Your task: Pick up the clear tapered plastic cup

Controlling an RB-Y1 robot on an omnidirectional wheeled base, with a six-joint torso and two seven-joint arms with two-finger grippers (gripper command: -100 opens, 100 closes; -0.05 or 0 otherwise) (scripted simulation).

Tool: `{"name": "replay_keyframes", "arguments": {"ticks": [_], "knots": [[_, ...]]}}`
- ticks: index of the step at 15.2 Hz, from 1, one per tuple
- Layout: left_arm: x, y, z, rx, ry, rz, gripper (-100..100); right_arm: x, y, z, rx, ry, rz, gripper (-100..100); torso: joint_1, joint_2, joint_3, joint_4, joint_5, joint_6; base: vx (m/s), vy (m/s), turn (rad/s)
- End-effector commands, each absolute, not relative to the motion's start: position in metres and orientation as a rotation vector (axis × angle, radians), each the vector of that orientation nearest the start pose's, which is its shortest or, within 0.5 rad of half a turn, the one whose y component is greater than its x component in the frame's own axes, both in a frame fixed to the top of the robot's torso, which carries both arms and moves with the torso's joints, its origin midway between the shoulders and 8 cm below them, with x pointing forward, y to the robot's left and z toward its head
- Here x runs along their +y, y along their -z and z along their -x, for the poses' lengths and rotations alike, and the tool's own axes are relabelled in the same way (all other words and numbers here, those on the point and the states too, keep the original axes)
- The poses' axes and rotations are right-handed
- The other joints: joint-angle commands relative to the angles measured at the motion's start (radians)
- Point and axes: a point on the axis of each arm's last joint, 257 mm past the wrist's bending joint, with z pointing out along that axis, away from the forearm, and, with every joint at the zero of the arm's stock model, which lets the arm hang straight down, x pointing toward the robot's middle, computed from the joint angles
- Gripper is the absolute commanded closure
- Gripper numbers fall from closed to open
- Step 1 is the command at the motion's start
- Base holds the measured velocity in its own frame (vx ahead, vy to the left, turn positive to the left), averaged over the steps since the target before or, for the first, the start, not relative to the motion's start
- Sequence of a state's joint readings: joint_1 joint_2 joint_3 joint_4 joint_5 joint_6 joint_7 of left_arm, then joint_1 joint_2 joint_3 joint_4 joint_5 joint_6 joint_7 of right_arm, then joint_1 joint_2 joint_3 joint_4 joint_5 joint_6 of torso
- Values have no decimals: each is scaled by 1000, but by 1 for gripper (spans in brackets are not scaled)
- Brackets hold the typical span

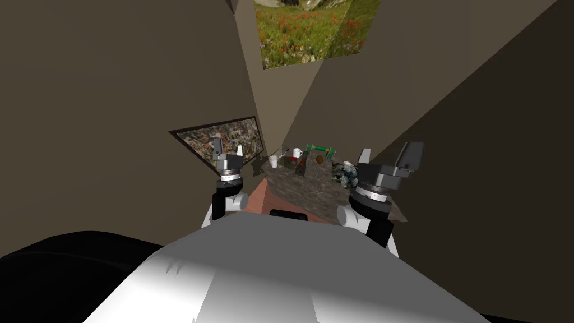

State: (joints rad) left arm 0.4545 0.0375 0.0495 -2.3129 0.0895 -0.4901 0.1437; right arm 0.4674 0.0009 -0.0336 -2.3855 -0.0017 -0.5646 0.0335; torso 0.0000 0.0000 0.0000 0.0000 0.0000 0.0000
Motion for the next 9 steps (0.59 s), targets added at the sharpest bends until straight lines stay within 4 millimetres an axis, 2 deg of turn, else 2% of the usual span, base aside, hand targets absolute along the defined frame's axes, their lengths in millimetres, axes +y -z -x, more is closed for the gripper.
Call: {"name": "replay_keyframes", "arguments": {"ticks": [1,9], "knots": [[297,-51,-343,547,1470,681,-100,-277,-91,-307,477,-1290,-481,0,0,0,0,0,0,0,0,0,-116],[320,-37,-363,664,1417,761,-100,-277,-91,-307,477,-1290,-481,0,1,0,0,0,0,0,-1,10,-138]]}}
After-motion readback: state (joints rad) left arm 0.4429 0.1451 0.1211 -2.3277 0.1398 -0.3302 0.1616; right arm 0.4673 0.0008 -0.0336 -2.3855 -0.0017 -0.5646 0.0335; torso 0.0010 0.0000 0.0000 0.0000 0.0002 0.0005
